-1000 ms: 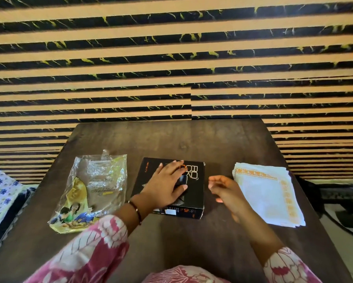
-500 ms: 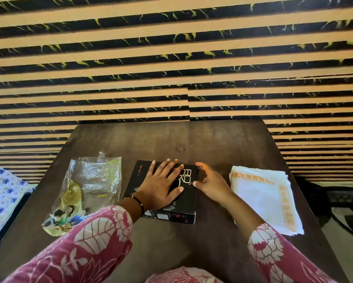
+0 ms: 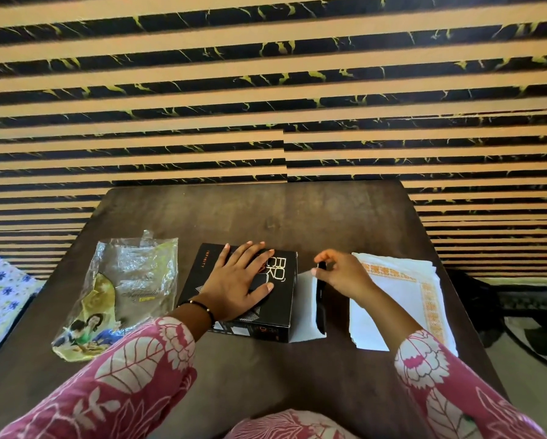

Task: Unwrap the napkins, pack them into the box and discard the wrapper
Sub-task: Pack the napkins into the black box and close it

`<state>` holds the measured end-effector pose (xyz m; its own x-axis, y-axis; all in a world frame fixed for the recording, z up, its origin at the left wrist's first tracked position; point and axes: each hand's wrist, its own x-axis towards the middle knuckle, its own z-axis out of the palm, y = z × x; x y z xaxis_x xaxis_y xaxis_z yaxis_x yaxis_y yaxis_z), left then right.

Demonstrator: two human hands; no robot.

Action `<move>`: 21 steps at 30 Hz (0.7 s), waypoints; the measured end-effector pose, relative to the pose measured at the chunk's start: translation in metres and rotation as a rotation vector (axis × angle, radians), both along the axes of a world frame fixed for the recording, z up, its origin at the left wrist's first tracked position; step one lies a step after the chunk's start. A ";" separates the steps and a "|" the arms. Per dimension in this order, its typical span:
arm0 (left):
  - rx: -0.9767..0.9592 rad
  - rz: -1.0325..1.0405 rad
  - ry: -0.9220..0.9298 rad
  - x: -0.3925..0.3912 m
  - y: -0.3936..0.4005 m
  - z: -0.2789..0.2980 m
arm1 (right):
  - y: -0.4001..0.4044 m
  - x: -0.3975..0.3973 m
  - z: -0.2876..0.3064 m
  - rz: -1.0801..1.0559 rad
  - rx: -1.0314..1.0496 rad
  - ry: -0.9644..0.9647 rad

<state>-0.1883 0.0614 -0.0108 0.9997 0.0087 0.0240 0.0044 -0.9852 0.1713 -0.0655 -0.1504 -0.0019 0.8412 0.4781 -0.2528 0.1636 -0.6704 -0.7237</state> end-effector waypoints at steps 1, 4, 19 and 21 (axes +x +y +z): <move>-0.002 0.000 -0.005 0.000 0.000 0.000 | -0.004 -0.001 -0.001 0.008 -0.030 -0.011; -0.003 -0.001 -0.008 -0.001 0.000 -0.001 | -0.012 -0.011 -0.006 0.056 -0.190 -0.121; -0.105 0.062 -0.075 -0.005 -0.001 -0.001 | -0.022 -0.085 -0.029 0.150 0.000 0.011; -0.103 0.064 -0.068 -0.004 -0.001 0.000 | -0.032 -0.083 -0.025 0.221 0.016 0.130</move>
<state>-0.1925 0.0603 -0.0112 0.9931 0.0785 0.0876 0.0517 -0.9603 0.2740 -0.1484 -0.1826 -0.0266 0.6765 0.6517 -0.3430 0.2095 -0.6169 -0.7587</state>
